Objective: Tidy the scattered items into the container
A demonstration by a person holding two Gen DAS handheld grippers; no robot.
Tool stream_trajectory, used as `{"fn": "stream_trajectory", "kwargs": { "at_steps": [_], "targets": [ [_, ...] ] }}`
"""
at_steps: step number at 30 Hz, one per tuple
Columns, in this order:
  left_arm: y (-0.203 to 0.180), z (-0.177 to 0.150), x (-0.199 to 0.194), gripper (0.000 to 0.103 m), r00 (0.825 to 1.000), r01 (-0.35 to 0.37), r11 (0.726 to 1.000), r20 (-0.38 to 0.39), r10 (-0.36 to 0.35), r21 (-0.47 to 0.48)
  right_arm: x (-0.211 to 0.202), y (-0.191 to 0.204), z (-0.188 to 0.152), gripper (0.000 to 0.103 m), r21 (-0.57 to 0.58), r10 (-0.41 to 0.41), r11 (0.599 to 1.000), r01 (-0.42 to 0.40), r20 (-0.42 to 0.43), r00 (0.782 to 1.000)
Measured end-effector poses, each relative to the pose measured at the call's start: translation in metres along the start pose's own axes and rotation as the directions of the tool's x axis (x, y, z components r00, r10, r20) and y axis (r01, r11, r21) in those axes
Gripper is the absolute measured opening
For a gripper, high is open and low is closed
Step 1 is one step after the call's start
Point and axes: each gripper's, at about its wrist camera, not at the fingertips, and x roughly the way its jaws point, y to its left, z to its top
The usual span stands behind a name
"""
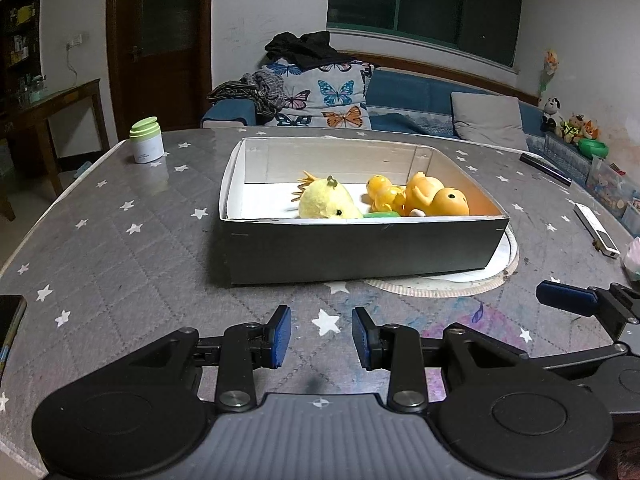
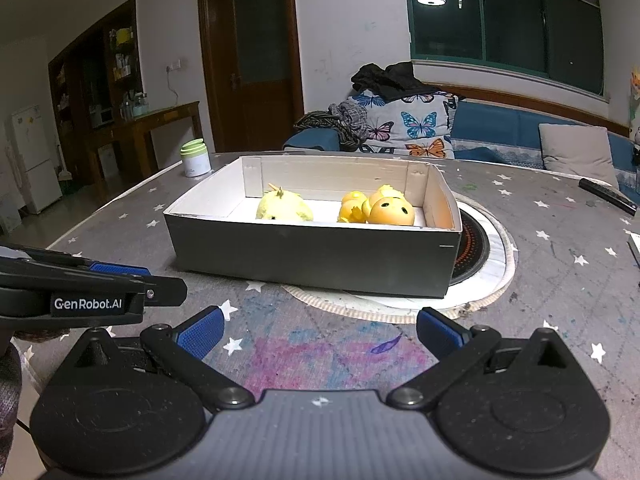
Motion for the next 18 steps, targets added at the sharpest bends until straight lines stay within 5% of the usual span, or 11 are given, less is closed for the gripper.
{"fn": "stream_trajectory", "kwargs": {
  "at_steps": [18],
  "targets": [
    [0.002,0.001,0.012,0.036,1.000,-0.008,1.000,-0.025,0.007,-0.009,0.009,-0.004,0.004,0.103,0.009,-0.005,1.000,0.005,-0.019,1.000]
  ]
}}
